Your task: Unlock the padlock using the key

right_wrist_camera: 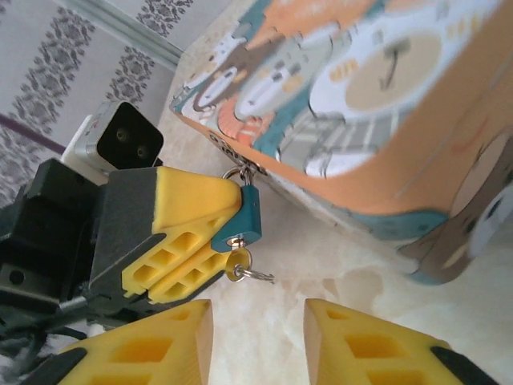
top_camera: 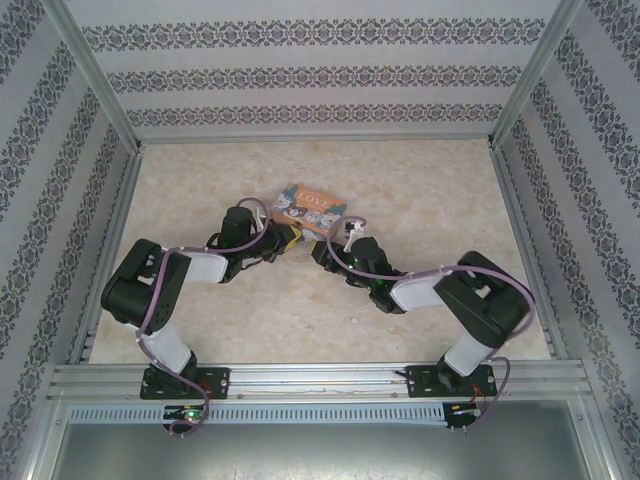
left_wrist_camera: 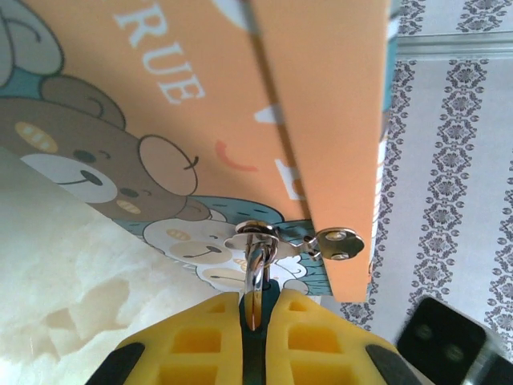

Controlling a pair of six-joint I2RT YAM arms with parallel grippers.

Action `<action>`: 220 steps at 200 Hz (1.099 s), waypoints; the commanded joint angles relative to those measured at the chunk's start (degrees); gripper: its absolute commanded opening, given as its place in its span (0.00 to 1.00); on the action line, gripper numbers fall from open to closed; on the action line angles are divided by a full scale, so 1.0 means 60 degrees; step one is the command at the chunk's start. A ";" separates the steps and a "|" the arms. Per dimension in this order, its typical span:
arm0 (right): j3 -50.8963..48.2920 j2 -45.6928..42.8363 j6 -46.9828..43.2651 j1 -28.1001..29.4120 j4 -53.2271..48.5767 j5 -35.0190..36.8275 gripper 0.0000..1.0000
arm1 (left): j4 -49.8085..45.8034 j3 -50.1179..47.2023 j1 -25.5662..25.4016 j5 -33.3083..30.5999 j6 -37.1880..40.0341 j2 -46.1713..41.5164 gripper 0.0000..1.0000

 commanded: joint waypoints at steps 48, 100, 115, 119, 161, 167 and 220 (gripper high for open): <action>0.0394 -0.2946 -0.7024 0.0897 -0.3966 0.1929 0.45 | -0.4318 0.0588 -0.0190 -0.0879 -0.0415 -0.1717 0.00; 0.0766 -0.3470 -1.1615 0.1468 -0.4739 0.2107 0.45 | -0.7640 0.1663 -0.0369 -0.2053 -0.0987 -0.2681 0.00; 0.0895 -0.3440 -1.2331 0.1524 -0.4757 0.1969 0.48 | -0.7984 0.1830 -0.0391 -0.2106 -0.1194 -0.2835 0.00; 0.0933 -0.3424 -1.2511 0.1531 -0.4757 0.1910 0.49 | -0.8031 0.1860 -0.0391 -0.2098 -0.1249 -0.2856 0.00; 0.1671 -0.2733 -1.3607 0.1886 -0.4772 0.1720 0.52 | -0.7537 0.1789 -0.0520 -0.1746 -0.1869 -0.2832 0.00; 0.1799 -0.2586 -1.3710 0.1952 -0.4772 0.1719 0.52 | -0.7458 0.1793 -0.0552 -0.1714 -0.1908 -0.2803 0.00; 0.2535 -0.1355 -1.4314 0.2229 -0.4714 0.1798 0.51 | -0.7150 0.1795 -0.0638 -0.1687 -0.2052 -0.2570 0.00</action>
